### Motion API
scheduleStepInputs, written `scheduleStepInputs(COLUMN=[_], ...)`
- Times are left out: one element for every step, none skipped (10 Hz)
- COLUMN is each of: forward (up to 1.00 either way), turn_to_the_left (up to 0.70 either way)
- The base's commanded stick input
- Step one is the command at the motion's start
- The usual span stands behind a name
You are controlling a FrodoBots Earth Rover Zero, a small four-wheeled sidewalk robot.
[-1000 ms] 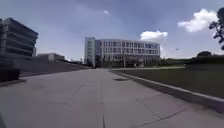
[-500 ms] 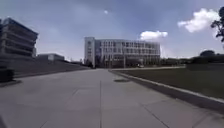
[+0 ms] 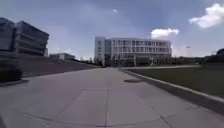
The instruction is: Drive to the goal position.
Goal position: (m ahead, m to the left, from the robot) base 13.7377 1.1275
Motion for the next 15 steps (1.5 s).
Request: scheduleStepInputs(forward=[0.7,0.7,0.7,0.7,0.7,0.7,0.7,0.7,0.7,0.7,0.7,0.7,0.7,0.7,0.7], turn_to_the_left=[0.0,0.0,0.0,0.0,0.0,0.0,0.0,0.0,0.0,0.0,0.0,0.0,0.0,0.0,0.0])
